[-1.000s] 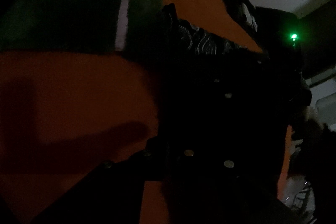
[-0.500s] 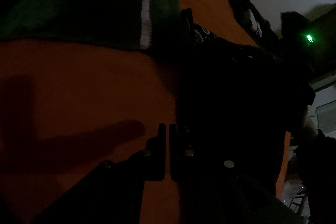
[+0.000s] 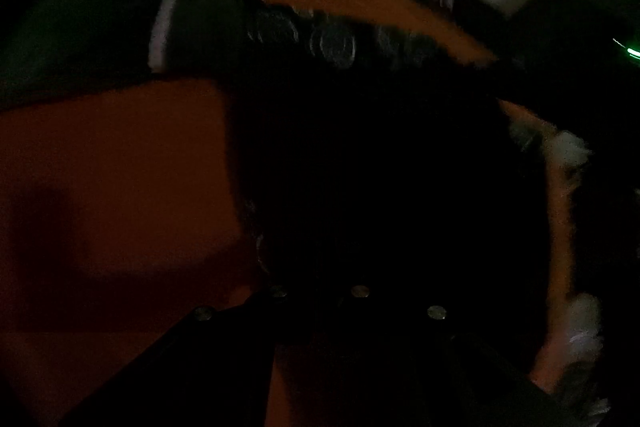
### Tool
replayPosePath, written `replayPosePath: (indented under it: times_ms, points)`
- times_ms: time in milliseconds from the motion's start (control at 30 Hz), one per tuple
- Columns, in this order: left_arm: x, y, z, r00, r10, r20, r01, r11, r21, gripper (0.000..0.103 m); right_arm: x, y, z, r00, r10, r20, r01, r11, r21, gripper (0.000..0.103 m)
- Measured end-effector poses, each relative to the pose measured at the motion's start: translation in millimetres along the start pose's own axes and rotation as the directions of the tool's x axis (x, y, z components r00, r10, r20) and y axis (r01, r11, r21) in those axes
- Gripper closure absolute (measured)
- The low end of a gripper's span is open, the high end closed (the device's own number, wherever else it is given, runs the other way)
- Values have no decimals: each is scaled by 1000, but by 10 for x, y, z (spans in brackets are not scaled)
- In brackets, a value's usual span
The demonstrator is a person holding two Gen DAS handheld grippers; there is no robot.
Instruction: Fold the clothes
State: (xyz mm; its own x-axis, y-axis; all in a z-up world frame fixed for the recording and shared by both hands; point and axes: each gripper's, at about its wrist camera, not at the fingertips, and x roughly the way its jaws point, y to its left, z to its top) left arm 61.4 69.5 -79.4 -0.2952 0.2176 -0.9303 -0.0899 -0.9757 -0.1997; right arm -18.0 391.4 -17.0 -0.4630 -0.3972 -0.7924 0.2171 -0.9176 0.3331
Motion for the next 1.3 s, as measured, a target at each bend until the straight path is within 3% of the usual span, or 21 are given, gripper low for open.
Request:
replayPosePath:
  times_ms: [33,67,100,200,300,400,467,500,600,700,800,867,933,1033,1100,1167,1200,1300]
  points:
    - [95,-102,-63,994,111,-7,-110,992,60,100,-216,-141,-212,1000,2,12,-2,998,62,40]
    - [171,-130,-135,985,171,-7,-170,982,85,100,-437,-275,-459,1000,-1,24,-2,994,113,42]
    - [163,-113,-188,986,164,-2,-164,984,77,100,-658,-390,-743,999,-26,33,21,988,152,44]
    - [-92,-23,-234,996,86,10,-86,996,14,100,-1332,-858,-1578,985,-161,54,144,961,236,48]
    - [-363,-41,-230,997,-83,-1,83,995,-52,100,-1876,-1386,-2373,982,-181,60,148,921,361,48]
    - [-455,-367,-332,965,-260,-35,260,966,1,99,-2234,-1782,-3054,980,-178,89,112,862,494,48]
    - [-332,-638,-474,946,-309,-96,315,947,62,99,-2336,-1979,-3374,983,-133,128,34,812,583,48]
    - [-224,-748,-566,945,-302,-125,314,945,92,99,-2381,-2075,-3528,982,-111,150,-7,781,624,48]
    - [184,-801,-876,967,-151,-203,181,973,141,99,-2281,-2165,-3581,986,-87,144,-27,761,649,48]
    - [204,-587,-985,966,-181,-186,201,975,92,99,-2169,-2243,-3611,989,-65,134,-42,743,668,48]
    - [-23,-561,-928,965,-185,-187,196,980,44,99,-2094,-2298,-3642,991,-69,118,-31,726,687,62]
    - [-245,-743,-890,949,-250,-190,268,960,77,99,-2153,-2311,-3694,989,-51,140,-65,700,711,64]
    - [-424,-1041,-866,939,-271,-214,307,939,154,99,-2256,-2323,-3791,985,-13,174,-124,652,748,64]
    - [-598,-1646,-915,903,-294,-314,387,874,294,99,-2429,-2210,-3958,977,26,210,-182,609,772,64]
    - [-627,-2019,-971,883,-276,-379,420,825,378,94,-2495,-2023,-4097,977,38,209,-186,630,754,64]
    - [-559,-2338,-1022,888,-214,-406,401,794,457,87,-2456,-1855,-4279,977,69,202,-201,615,762,64]
    - [-504,-2496,-1049,890,-184,-417,391,780,489,85,-2395,-1784,-4379,972,109,210,-233,587,775,64]
    - [-273,-2992,-1106,874,-178,-453,415,758,503,84,-2206,-1605,-4602,947,212,240,-317,506,802,64]
